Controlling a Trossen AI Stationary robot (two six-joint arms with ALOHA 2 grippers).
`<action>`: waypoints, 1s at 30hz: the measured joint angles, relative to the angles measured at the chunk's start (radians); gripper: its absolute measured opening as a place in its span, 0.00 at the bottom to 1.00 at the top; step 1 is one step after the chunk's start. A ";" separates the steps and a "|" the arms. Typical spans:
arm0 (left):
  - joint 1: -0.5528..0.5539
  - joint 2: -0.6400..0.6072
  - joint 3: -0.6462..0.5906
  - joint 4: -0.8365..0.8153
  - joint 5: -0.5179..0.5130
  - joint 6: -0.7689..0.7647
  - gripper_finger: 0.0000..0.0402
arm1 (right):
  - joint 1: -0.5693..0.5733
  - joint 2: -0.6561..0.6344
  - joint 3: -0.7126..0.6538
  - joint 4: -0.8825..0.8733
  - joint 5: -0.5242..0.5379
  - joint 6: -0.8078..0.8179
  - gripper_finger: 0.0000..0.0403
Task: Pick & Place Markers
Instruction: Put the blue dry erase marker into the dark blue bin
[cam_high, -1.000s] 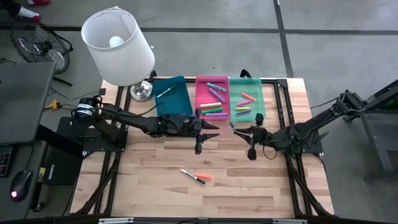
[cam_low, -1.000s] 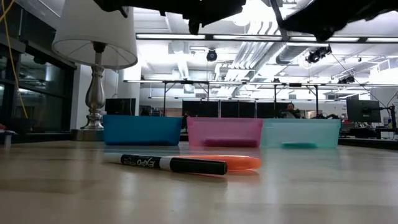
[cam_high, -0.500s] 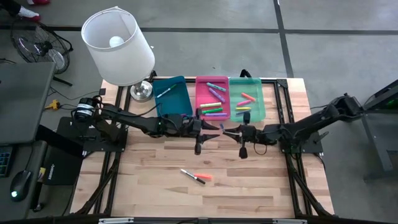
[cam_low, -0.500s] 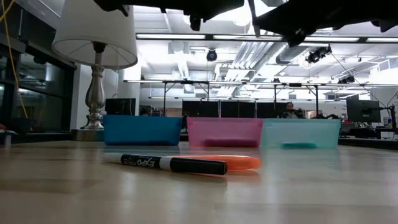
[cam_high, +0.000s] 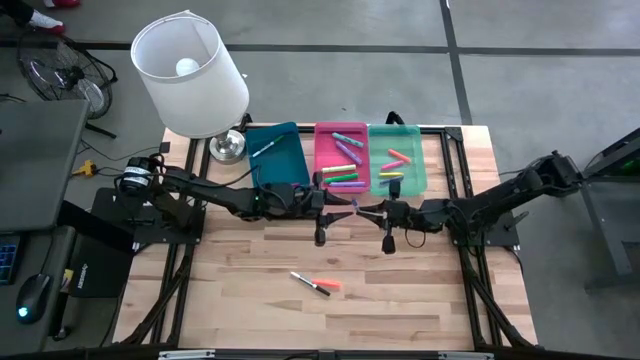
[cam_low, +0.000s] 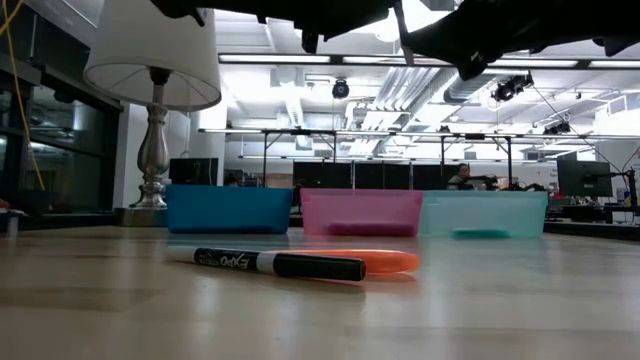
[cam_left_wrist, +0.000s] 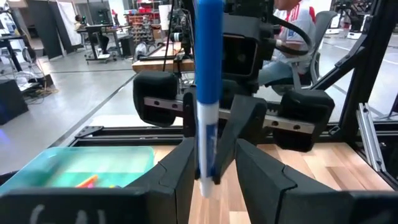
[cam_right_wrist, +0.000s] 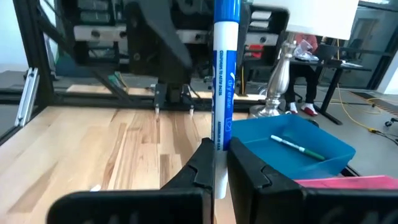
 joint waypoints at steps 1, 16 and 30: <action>0.000 0.000 0.000 0.000 0.000 0.000 0.28 | -0.006 0.000 0.000 0.011 -0.009 0.000 0.03; 0.000 0.000 0.000 -0.002 -0.001 0.000 0.28 | -0.027 0.151 0.115 0.011 -0.066 -0.035 0.03; 0.000 0.000 0.002 -0.062 0.014 0.005 0.07 | -0.027 0.167 0.138 -0.038 -0.018 -0.044 0.02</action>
